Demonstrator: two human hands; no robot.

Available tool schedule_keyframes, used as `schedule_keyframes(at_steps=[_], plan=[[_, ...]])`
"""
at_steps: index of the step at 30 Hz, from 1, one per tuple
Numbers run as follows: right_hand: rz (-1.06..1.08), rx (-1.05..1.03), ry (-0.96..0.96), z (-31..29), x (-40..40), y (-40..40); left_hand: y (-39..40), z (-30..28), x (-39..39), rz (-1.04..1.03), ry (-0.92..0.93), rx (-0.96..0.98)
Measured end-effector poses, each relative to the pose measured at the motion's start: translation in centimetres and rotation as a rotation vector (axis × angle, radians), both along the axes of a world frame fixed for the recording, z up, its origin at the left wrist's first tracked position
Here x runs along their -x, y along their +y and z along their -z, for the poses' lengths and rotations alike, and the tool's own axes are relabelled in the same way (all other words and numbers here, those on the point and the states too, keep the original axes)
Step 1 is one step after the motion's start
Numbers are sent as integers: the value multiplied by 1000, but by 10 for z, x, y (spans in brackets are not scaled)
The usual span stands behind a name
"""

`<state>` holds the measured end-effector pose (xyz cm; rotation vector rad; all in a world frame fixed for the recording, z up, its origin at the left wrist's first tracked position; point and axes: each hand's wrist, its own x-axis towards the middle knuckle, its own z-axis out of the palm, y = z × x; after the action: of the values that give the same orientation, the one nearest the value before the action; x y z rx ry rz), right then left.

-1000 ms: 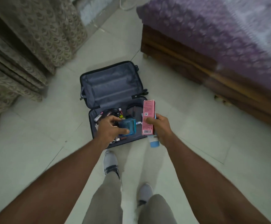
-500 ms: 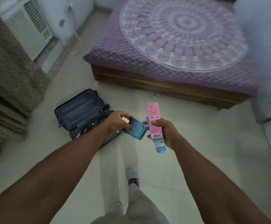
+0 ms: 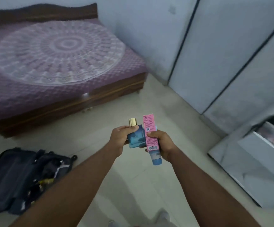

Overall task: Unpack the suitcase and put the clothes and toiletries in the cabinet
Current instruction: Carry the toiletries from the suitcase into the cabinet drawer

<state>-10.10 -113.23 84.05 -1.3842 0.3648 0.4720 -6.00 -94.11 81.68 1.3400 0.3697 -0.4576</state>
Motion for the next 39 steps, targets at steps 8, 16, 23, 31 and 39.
schedule_keyframes(at_steps=[8,16,23,31,39], plan=[[420,88,-23,-8,80,-237,-274,-20,28,380,7,-1],[682,184,22,-10,158,-481,-547,-20,74,707,36,-58],[845,114,39,1,192,-626,-710,-15,95,826,49,-64],[893,-124,9,24,154,-741,-833,13,38,1008,48,-52],[987,-95,232,64,63,-838,-913,49,-38,926,360,180]])
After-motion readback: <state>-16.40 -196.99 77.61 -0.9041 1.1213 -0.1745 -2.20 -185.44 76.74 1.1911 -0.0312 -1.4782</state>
